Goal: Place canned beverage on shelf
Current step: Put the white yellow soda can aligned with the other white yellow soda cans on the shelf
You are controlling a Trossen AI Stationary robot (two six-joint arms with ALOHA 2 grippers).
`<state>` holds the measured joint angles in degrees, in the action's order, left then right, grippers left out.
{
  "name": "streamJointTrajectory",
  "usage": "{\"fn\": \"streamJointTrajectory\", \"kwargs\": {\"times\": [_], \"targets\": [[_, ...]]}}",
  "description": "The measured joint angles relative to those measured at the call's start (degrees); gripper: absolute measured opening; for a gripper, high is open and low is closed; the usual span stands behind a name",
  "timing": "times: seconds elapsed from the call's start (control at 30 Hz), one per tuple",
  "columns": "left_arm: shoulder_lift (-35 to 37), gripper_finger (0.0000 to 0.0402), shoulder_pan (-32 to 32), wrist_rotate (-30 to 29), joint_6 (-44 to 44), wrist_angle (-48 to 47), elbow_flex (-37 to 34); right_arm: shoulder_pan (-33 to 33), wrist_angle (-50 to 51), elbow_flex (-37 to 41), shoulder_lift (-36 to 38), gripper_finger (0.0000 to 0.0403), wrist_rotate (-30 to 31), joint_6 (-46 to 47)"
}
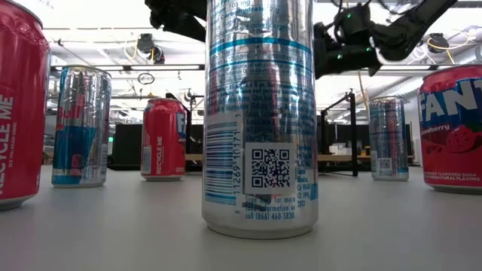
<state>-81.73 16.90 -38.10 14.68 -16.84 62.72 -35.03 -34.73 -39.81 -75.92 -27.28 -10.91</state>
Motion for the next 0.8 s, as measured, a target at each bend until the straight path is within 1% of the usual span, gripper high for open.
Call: {"fn": "streamJointTrajectory", "kwargs": {"times": [0.17, 0.23, 0.37, 0.5, 0.57, 0.8], "targets": [[0.00, 0.0364, -0.01, -0.01, -0.02, -0.04, 0.00, 0.48, 14.00, 0.02, 6.96, 0.0282, 0.76, 1.43], [0.00, 0.0364, 0.00, 0.00, -0.13, -0.03, 0.00, 1.80, 17.79, 0.02, 8.85, 0.0278, 4.36, 3.04], [0.00, 0.0364, -0.03, -0.03, -0.24, 0.02, 0.00, 5.93, 24.17, 0.02, 9.90, 0.0255, 14.30, 2.40], [0.00, 0.0364, -0.06, -0.05, 0.07, 0.07, 0.00, 7.73, 27.69, 0.02, 8.62, 0.0216, 21.08, 1.13], [0.00, 0.0364, -0.06, -0.08, 1.06, 0.05, 0.00, 7.81, 28.12, 0.04, 7.63, 0.0192, 22.63, 1.07], [0.00, 0.0364, -0.06, -0.12, 1.55, 0.86, 0.00, 7.79, 27.60, 0.04, 4.26, 0.0103, 22.85, 1.17]]}}
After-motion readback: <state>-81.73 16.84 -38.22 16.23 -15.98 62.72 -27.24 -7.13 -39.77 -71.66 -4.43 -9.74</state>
